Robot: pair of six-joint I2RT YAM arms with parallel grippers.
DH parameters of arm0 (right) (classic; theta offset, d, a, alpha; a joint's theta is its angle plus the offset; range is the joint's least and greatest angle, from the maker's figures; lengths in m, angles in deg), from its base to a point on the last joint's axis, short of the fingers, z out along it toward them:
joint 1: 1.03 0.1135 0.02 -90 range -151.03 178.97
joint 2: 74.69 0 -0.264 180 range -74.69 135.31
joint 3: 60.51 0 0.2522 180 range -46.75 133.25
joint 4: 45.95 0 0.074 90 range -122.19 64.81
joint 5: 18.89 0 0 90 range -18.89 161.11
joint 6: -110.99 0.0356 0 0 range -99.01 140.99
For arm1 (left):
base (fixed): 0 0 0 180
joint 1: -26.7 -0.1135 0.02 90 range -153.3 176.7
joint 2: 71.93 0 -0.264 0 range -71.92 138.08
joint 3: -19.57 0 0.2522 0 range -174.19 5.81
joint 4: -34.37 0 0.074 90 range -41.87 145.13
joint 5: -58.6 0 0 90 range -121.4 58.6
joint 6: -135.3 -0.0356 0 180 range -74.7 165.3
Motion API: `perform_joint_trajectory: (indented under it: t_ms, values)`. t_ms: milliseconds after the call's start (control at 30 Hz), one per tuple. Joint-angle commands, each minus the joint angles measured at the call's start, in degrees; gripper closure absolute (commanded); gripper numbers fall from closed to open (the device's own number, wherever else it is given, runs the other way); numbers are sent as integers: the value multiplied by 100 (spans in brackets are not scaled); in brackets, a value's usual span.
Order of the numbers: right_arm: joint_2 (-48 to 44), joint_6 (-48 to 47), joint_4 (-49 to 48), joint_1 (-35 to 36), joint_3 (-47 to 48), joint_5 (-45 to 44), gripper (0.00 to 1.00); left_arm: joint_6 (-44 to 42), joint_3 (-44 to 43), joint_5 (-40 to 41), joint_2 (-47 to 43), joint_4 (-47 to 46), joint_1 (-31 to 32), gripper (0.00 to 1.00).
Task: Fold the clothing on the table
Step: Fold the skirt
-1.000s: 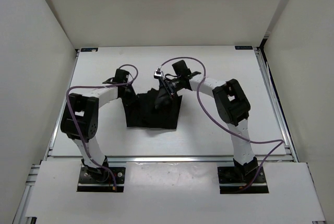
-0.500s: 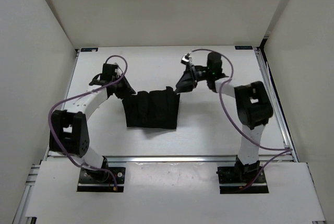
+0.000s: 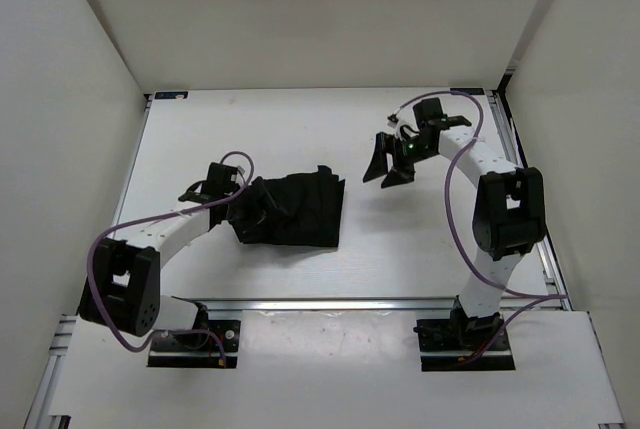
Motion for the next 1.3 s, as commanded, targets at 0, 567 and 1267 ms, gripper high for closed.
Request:
perform_joint_trajectory:
  t_ms: [0, 567, 1267]
  values:
    - [-259, -492, 756, 32, -255, -484, 24, 368, -256, -46, -422, -306, 237, 1]
    - [-285, -536, 835, 41, -422, -633, 24, -36, -389, 605, -740, 591, 422, 1]
    - [-418, -237, 519, 111, -809, -519, 24, -310, -1258, 905, 130, 478, 844, 100]
